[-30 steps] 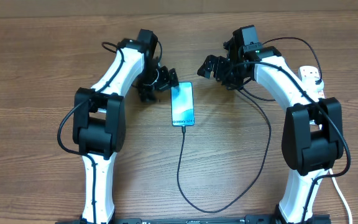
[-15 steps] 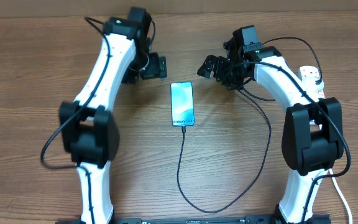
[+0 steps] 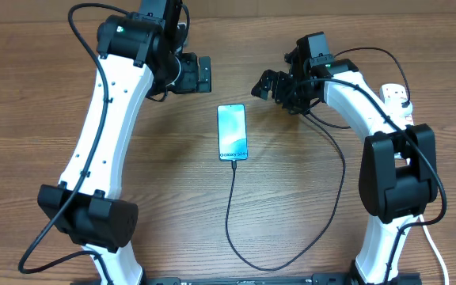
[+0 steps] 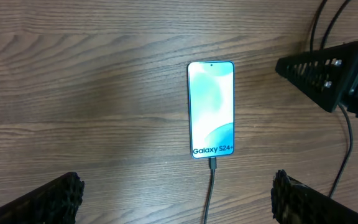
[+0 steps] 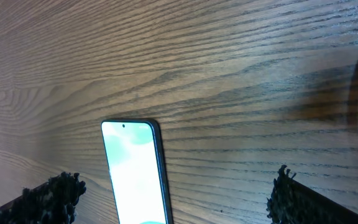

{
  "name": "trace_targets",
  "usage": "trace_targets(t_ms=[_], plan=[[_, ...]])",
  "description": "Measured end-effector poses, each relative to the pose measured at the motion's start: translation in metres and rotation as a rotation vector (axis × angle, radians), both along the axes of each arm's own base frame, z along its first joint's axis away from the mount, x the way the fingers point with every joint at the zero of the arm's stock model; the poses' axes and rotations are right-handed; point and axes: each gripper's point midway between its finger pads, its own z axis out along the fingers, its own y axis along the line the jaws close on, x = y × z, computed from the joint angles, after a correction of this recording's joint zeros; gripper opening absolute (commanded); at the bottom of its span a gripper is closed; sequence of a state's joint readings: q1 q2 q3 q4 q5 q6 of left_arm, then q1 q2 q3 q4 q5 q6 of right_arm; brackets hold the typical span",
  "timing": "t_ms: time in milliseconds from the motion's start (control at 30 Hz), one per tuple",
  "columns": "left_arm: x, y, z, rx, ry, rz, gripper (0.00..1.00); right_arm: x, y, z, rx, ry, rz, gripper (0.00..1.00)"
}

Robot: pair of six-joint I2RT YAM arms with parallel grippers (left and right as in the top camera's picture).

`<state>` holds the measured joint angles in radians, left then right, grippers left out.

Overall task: Plug charger to phone and switch on socket
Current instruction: 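Move the right gripper over the white power strip's orange switch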

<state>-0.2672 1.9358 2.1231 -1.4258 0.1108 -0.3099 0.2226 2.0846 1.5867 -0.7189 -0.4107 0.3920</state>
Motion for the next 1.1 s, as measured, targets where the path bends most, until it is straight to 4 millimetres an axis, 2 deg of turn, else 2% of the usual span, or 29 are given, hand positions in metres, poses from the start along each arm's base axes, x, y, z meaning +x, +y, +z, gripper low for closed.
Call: trace_targets(t_ms=[333, 467, 533, 700, 800, 867, 967, 1100], plan=[[0.000, 0.000, 0.000, 0.000, 0.000, 0.000, 1.00, -0.005, -0.001, -0.002, -0.005, 0.022, 0.001, 1.00], [0.000, 0.000, 0.000, 0.000, 0.000, 0.001, 1.00, -0.005, -0.002, 0.007, -0.005, 0.004, 0.008, 1.00], [0.000, 0.000, 0.000, 0.000, 0.000, 0.001, 1.00, -0.005, -0.004, 0.022, -0.001, -0.028, 0.011, 1.00], [0.000, 0.000, 0.000, 0.000, 0.000, 0.001, 1.00, -0.009, -0.026, 0.093, 0.007, -0.166, -0.002, 1.00], [0.000, 0.000, 0.000, 0.000, 0.000, 0.001, 1.00, -0.014, -0.056, 0.132, 0.001, -0.240, -0.041, 1.00], [0.000, 0.000, 0.000, 0.000, 0.000, 0.001, 1.00, -0.015, -0.083, 0.148, -0.009, -0.272, -0.088, 1.00], [0.000, 0.000, 0.000, 0.000, 0.000, 0.001, 1.00, -0.013, -0.132, 0.157, -0.029, -0.290, -0.184, 1.00], [0.000, 0.000, 0.000, 0.001, 0.000, 0.001, 1.00, -0.016, -0.200, 0.155, -0.046, -0.286, -0.288, 1.00]])
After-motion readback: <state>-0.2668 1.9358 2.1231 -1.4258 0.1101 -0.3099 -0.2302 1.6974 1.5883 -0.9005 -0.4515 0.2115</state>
